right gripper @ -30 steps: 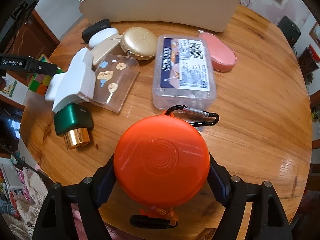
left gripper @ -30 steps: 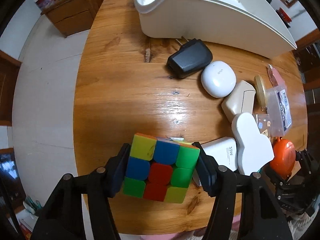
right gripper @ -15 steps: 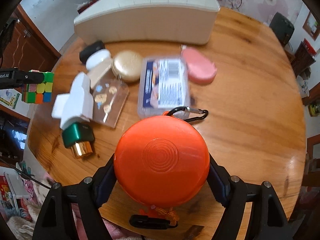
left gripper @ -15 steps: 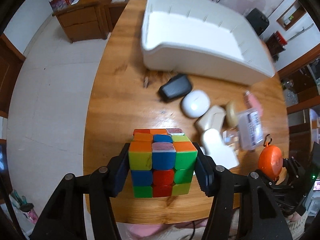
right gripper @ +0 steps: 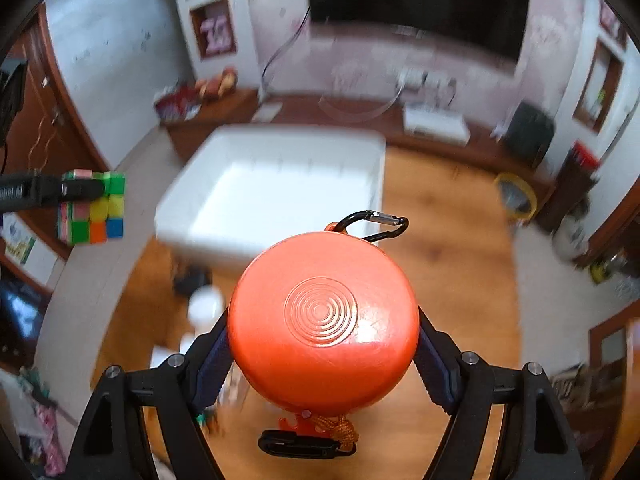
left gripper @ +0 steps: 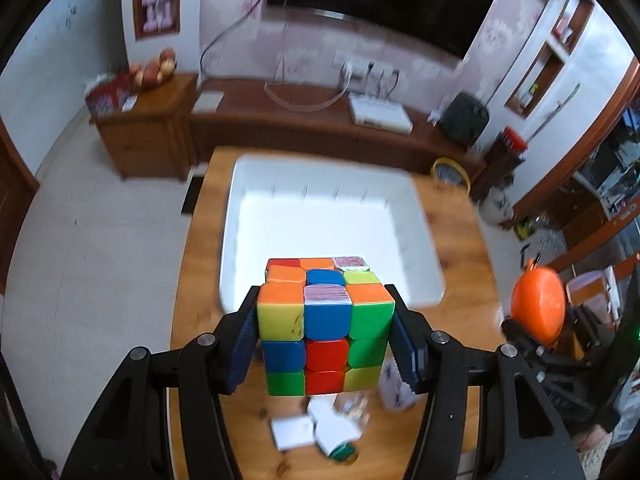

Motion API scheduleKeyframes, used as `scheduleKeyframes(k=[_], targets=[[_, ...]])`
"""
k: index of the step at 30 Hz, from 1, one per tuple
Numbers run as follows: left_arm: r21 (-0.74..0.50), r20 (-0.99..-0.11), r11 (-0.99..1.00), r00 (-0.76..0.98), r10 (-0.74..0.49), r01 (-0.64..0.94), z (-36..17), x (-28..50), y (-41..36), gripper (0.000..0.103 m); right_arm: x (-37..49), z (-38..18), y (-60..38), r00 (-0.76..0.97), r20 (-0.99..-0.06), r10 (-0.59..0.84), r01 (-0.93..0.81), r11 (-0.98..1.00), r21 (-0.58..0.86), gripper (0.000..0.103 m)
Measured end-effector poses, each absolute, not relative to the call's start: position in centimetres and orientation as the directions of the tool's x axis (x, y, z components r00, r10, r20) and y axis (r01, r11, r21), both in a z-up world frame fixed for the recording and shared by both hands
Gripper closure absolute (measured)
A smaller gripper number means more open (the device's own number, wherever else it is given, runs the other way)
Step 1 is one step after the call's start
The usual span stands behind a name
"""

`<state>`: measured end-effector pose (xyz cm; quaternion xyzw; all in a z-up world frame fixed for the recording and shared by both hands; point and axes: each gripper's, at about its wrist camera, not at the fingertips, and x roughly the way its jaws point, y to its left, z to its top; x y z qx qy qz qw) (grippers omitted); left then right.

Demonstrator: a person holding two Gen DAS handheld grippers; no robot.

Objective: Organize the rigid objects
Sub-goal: 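Lift the cube and orange case and carry both over the white bin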

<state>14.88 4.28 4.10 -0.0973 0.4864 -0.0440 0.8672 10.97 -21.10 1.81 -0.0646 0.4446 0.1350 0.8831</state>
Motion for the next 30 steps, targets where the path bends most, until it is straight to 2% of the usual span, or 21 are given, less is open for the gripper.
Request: scheduleKeyframes(k=[4, 8, 13, 20, 30], targets=[[-0.219, -0.814, 0.976, 0.555, -0.173, -0.017, 5.1, 18.0, 4.2, 0.041, 15.8, 6.7, -20.8, 0.639, -0.746, 0.186, -0.249, 0.968, 0.028, 0.022], [-0.231, -0.819, 0.972, 0.548, -0.172, -0.040, 3.0, 21.8, 4.1, 0.041, 20.1, 7.2, -19.5, 0.668, -0.724, 0.173, -0.232, 0.973, 0.018, 0.022], [-0.233, -0.851, 0.969, 0.500, -0.162, -0.082, -2.7, 25.8, 4.4, 0.041, 25.0, 1.9, -17.5, 0.591, -0.795, 0.134, -0.233, 0.972, -0.009, 0.022], [-0.202, -0.917, 0.969, 0.375, -0.137, -0.141, -10.8, 29.2, 4.5, 0.041, 27.0, -8.1, -15.0, 0.427, -0.899, 0.095, -0.295, 0.955, -0.040, 0.022], [-0.182, -0.948, 0.980, 0.281, -0.152, -0.085, -15.8, 29.8, 2.5, 0.041, 28.8, -14.5, -13.9, 0.278, -0.959, 0.050, -0.334, 0.941, -0.047, 0.022]])
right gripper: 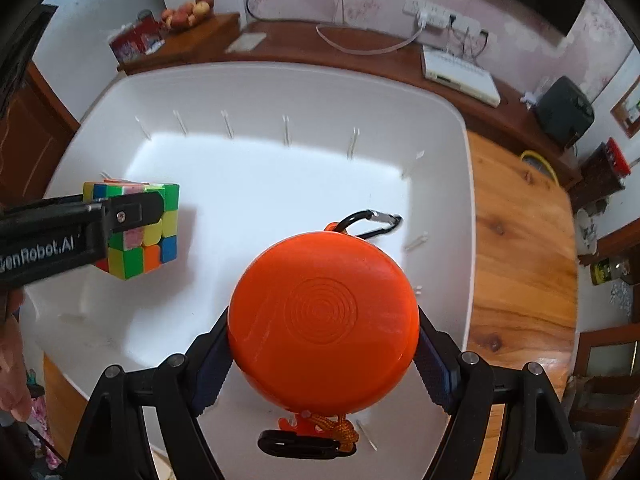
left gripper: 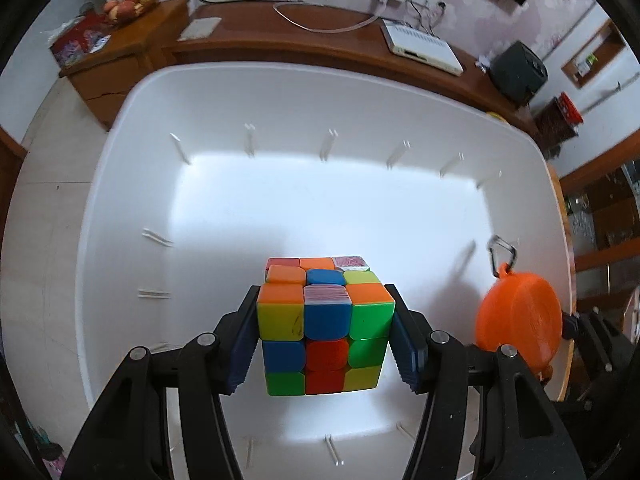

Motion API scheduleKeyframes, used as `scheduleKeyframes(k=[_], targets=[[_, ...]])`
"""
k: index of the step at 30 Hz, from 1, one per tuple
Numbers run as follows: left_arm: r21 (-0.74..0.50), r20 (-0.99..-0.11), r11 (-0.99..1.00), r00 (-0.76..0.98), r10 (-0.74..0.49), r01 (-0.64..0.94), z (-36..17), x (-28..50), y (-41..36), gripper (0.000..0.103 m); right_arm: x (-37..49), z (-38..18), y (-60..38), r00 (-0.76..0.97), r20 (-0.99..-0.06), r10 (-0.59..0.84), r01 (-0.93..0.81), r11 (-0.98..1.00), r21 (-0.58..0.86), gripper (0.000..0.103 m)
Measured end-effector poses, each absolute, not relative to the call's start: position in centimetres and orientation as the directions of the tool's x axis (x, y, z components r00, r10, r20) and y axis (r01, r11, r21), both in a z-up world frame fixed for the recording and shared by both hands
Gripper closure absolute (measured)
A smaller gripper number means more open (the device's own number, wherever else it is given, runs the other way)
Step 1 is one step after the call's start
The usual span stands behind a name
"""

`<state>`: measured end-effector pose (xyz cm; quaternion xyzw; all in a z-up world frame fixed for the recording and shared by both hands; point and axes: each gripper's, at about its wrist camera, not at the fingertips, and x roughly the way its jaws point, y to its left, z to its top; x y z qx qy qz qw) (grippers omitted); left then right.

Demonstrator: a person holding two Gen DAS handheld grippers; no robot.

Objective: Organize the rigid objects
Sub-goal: 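Lift the cube and orange case and carry both over the white bin, then open the left tool to drop the cube while the right tool releases the orange case, then withdraw both tools from the bin back toward the remaining items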

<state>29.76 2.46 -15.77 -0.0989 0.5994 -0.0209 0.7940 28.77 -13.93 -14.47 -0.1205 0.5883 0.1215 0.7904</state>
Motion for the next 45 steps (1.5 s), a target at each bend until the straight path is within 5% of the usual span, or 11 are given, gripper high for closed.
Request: scheduleKeyframes(k=[11, 15, 16, 18, 19, 36, 45], targets=[[-0.035, -0.970, 0.995, 0.241, -0.011, -0.093, -14.9, 28.6, 0.8, 0.041, 27.5, -13.2, -14.0, 0.300, -0.947, 0.119, -0.344, 0.939, 0.009, 0.021], [-0.089, -0.939, 0.994, 0.338, -0.062, -0.064, -12.3, 26.8, 0.7, 0.040, 26.3, -11.9, -14.5, 0.313, -0.940, 0.134, -0.332, 0.943, 0.024, 0.020], [-0.111, -0.934, 0.992, 0.347, -0.083, -0.061, -11.7, 26.4, 0.8, 0.037, 25.7, -11.6, -14.5, 0.314, -0.940, 0.136, -0.335, 0.942, 0.025, 0.020], [-0.130, -0.932, 0.990, 0.348, -0.102, -0.060, -10.7, 25.6, 0.8, 0.006, 24.7, -11.2, -14.6, 0.322, -0.936, 0.140, -0.342, 0.940, 0.023, 0.020], [-0.136, -0.929, 0.989, 0.355, -0.105, -0.061, -10.2, 25.2, 0.8, 0.003, 24.0, -10.9, -14.6, 0.327, -0.933, 0.146, -0.345, 0.938, 0.026, 0.020], [-0.098, -0.892, 0.994, 0.447, -0.065, -0.052, -5.7, 16.7, 0.7, 0.002, 13.4, -5.1, -16.0, 0.568, -0.780, 0.262, -0.383, 0.923, 0.032, 0.020], [-0.111, -0.866, 0.991, 0.496, -0.059, -0.076, -3.8, 12.4, 2.1, 0.002, 11.6, -4.8, -16.0, 0.492, -0.829, 0.266, -0.395, 0.917, 0.060, 0.020]])
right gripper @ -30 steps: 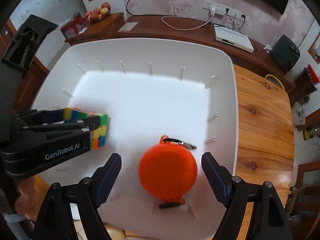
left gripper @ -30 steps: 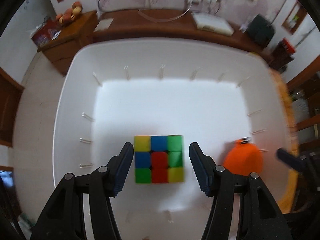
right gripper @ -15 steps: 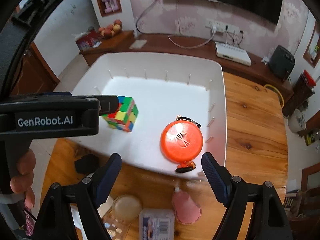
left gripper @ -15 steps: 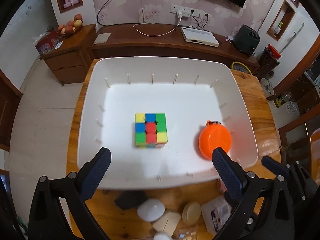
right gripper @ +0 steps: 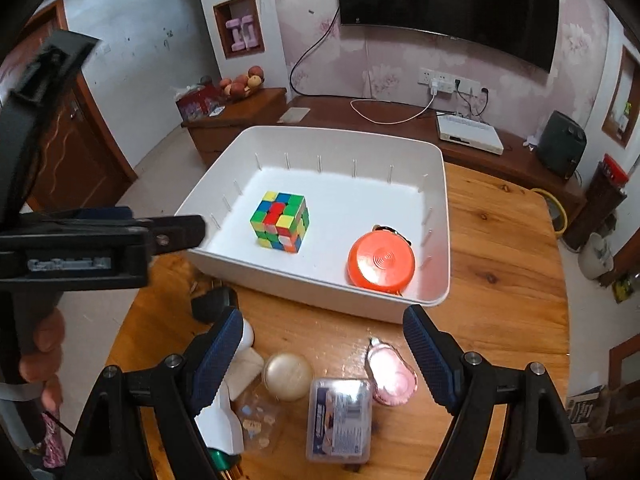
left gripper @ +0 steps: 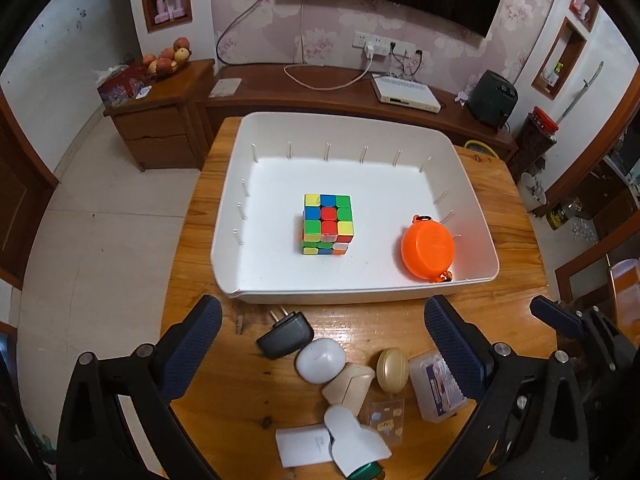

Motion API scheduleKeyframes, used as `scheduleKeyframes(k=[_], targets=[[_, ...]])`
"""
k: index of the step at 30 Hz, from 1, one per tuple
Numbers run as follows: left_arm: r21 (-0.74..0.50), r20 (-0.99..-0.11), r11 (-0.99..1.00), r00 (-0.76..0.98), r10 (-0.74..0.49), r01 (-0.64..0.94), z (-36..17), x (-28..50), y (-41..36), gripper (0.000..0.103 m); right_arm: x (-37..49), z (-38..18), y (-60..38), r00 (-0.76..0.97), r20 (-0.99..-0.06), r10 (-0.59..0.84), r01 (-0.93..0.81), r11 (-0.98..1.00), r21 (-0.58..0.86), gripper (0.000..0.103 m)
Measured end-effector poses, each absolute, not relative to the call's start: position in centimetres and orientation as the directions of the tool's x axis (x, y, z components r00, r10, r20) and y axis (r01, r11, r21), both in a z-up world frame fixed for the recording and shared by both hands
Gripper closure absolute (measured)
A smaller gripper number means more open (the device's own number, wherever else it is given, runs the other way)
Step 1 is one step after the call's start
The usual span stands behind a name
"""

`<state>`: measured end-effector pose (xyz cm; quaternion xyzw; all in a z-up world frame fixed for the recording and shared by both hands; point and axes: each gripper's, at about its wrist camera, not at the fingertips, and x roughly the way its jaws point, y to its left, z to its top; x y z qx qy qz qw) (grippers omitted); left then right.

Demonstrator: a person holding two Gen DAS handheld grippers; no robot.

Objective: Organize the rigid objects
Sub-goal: 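Withdraw both tools from the bin back toward the remaining items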

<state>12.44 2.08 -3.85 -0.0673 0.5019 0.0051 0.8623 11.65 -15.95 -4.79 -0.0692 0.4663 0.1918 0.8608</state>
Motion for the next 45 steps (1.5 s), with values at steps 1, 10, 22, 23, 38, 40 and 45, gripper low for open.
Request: scheduleKeyframes(k=[1, 10, 22, 23, 38, 40, 45], targets=[[-0.112, -0.865, 0.991, 0.499, -0.059, -0.077, -3.7, 12.1, 2.1, 0.002, 11.6, -4.7, -16.0, 0.483, -0.835, 0.265, -0.392, 0.918, 0.064, 0.020], [-0.116, -0.847, 0.992, 0.527, -0.077, -0.040, -2.5, 9.3, 2.3, 0.002, 10.1, -3.1, -16.2, 0.518, -0.824, 0.230, -0.375, 0.927, 0.024, 0.020], [-0.140, -0.835, 0.990, 0.539, -0.112, -0.012, -1.0, 5.6, 3.7, 0.002, 5.6, -0.5, -16.8, 0.610, -0.781, 0.132, -0.343, 0.933, -0.111, 0.020], [-0.138, -0.836, 0.990, 0.538, -0.109, -0.013, -0.9, 5.1, 3.9, 0.002, 5.2, -0.3, -16.9, 0.615, -0.777, 0.132, -0.342, 0.933, -0.113, 0.020], [0.023, -0.895, 0.999, 0.445, 0.004, 0.037, -9.3, -0.4, 2.1, 0.002, 1.0, -6.3, -17.4, 0.537, -0.834, 0.123, -0.363, 0.927, -0.097, 0.020], [0.010, -0.904, 1.000, 0.428, 0.006, 0.007, -10.7, -0.5, 2.2, 0.002, 0.9, -7.8, -17.2, 0.525, -0.842, 0.123, -0.371, 0.924, -0.097, 0.020], [0.057, -0.921, 0.998, 0.384, 0.064, -0.029, -14.1, -1.0, 2.8, 0.002, 0.8, -11.6, -17.0, 0.469, -0.873, 0.135, -0.383, 0.921, -0.063, 0.020]])
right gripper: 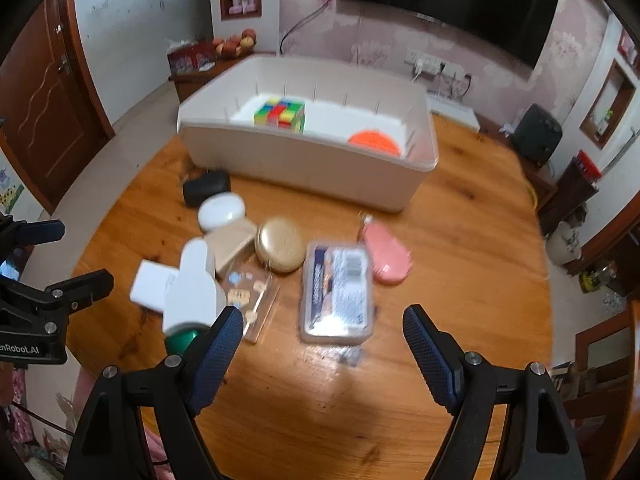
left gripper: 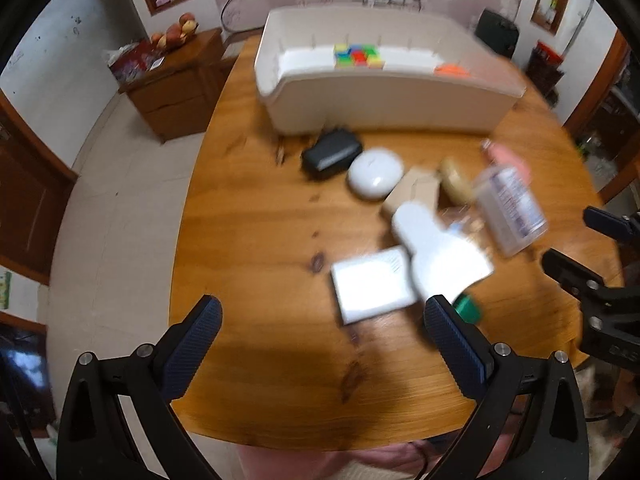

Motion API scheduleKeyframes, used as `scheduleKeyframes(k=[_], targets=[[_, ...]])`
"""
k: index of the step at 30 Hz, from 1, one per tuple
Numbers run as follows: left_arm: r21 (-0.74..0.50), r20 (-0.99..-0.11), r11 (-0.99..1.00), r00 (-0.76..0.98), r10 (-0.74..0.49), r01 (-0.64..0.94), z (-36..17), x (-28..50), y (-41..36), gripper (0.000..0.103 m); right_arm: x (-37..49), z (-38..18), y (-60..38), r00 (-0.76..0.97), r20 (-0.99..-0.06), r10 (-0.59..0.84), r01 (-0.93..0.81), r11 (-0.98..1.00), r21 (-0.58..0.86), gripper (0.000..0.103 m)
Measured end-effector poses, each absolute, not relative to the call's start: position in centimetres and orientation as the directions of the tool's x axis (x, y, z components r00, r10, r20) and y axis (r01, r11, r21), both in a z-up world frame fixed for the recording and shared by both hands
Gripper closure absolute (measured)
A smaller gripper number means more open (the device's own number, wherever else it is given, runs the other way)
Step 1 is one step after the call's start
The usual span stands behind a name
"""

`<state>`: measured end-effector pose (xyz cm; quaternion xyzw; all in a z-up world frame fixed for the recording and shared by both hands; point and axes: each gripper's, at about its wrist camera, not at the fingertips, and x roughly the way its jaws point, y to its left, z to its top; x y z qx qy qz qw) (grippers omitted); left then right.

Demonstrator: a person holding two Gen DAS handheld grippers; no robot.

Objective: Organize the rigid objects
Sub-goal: 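Withdraw both tools from the bin back toward the remaining items, then grasp the white charger with the left tool while the right tool grasps the green-capped bottle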

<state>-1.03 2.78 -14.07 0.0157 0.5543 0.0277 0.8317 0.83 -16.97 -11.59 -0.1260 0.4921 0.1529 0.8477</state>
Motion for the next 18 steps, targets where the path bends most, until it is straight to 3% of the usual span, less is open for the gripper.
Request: scheduleKeyframes(k=[3, 14, 17, 18], targets=[[0.089, -0.930, 0.995, 0.353, 0.101, -0.050, -15.8, -1.1, 3.3, 0.002, -0.5, -13.5, -16.4, 0.428, -0.885, 0.182, -0.424, 0.905, -0.020, 0.020], [0.022, -0.945, 0.997, 0.323, 0.044, -0.071, -17.4, -0.8, 3.4, 0.002, -4.3, -16.5, -10.8, 0.374, -0.889, 0.265, -0.661, 0.748, -0.055, 0.020], [0.019, -0.949, 0.997, 0.313, 0.042, -0.077, -17.7, -0.6, 3.4, 0.002, -3.7, -17.8, -9.9, 0.364, -0.890, 0.274, -0.674, 0.738, -0.049, 0.031], [0.017, -0.950, 0.997, 0.310, 0.041, -0.079, -17.7, -0.5, 3.4, 0.002, -3.5, -18.4, -9.7, 0.355, -0.893, 0.277, -0.673, 0.739, -0.038, 0.040]])
